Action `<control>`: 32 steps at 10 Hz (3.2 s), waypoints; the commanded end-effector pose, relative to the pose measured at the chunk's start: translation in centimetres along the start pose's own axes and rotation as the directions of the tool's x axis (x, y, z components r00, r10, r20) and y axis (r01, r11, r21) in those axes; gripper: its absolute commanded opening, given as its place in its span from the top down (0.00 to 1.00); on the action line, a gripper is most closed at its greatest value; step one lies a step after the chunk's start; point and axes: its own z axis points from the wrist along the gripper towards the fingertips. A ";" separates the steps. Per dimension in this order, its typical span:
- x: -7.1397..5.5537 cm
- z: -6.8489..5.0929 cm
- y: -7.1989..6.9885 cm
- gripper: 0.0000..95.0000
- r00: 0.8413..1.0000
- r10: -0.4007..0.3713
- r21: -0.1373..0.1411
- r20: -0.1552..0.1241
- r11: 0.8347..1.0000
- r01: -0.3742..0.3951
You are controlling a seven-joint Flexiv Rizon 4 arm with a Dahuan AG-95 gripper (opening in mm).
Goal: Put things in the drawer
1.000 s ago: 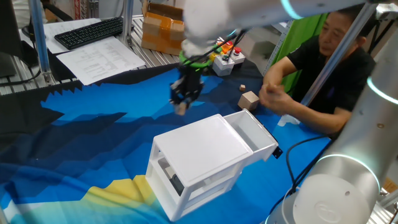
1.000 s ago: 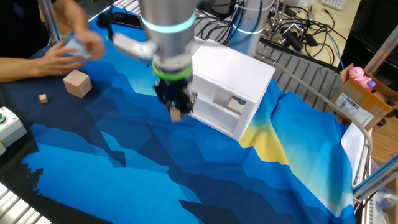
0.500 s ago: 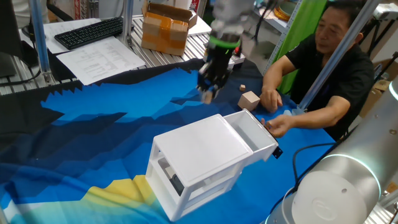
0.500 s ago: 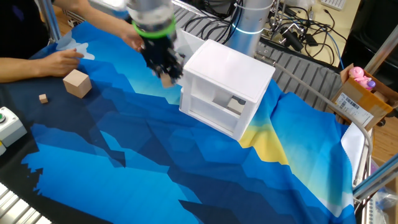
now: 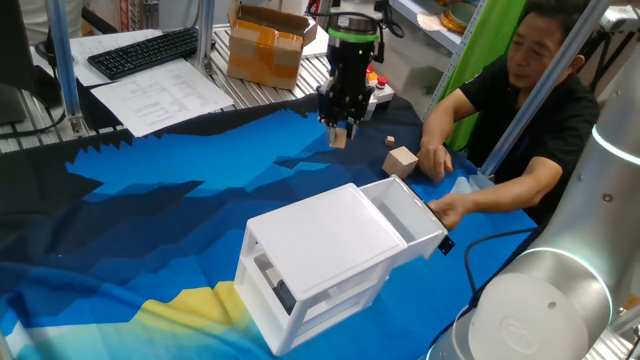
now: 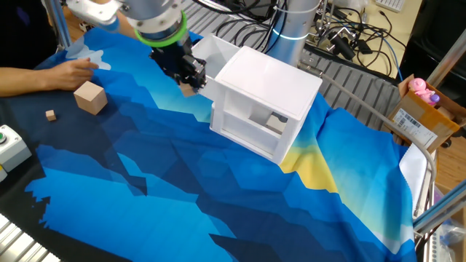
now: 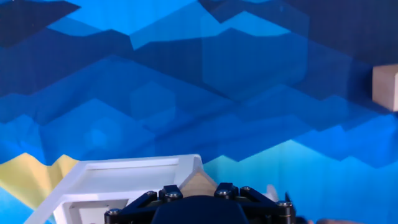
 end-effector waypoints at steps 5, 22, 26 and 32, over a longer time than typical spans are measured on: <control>1.2 1.0 1.8 1.00 1.000 0.008 0.048 -0.019 0.999 -0.007; -3.6 0.5 1.7 1.00 0.996 0.067 0.000 0.052 0.998 -0.067; -5.4 1.1 2.7 0.80 0.994 0.080 0.028 0.068 0.996 -0.082; -7.4 -0.2 5.2 1.00 0.981 0.195 -0.079 0.018 0.978 -0.193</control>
